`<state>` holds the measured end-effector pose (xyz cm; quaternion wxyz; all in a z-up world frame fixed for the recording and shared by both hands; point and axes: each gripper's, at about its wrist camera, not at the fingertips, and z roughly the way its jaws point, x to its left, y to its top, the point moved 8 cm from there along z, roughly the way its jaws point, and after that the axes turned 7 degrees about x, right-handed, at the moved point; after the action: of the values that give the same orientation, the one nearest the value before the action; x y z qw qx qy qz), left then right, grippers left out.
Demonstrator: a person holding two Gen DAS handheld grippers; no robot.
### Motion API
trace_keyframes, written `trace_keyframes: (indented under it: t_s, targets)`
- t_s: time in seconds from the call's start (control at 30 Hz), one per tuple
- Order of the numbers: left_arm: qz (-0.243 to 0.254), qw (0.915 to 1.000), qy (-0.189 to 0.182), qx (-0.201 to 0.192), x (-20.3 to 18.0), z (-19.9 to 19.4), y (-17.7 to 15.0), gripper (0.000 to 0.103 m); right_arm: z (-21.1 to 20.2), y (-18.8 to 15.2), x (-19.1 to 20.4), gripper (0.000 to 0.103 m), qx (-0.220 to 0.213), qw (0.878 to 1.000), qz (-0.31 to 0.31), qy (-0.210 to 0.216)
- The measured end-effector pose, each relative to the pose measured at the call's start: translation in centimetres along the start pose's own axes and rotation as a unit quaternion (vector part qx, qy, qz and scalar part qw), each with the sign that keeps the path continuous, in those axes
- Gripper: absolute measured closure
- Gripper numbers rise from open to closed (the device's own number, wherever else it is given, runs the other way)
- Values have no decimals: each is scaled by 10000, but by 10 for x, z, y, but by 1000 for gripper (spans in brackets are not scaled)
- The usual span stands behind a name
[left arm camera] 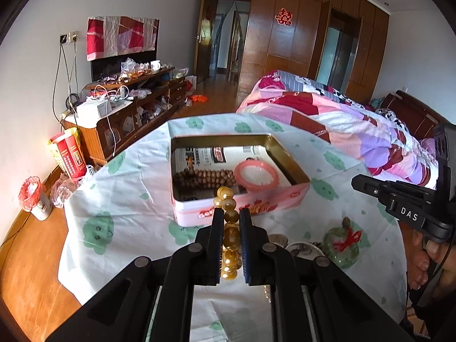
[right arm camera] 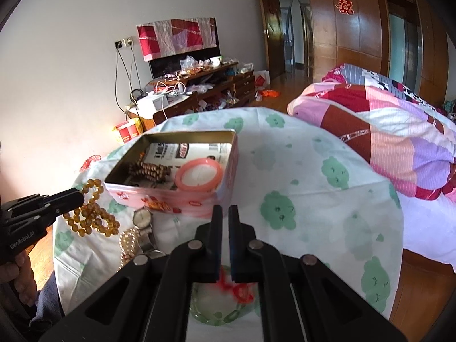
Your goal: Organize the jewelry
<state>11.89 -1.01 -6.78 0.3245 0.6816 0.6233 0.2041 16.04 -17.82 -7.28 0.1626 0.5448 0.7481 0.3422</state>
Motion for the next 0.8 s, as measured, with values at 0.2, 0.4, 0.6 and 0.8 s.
trace_keyframes:
  t_s: [0.2,0.4,0.6,0.8]
  targets:
    - [-21,10000,3,-83,2,-4,8,93,-9,7,3,97,-126,9999,-61,27]
    - [-27,10000,-9,-88,3,-6,8,93,-12,9,2,97,-122,9999,-99,24]
    - [2,10000,-2,70,-3,2,-8,93,-1,-21,-17,66,302,9992,-134,-243]
    - [189,9991,-68,370,-18,14,-32,93,10,-57,-34,62,632,9977,108,-238]
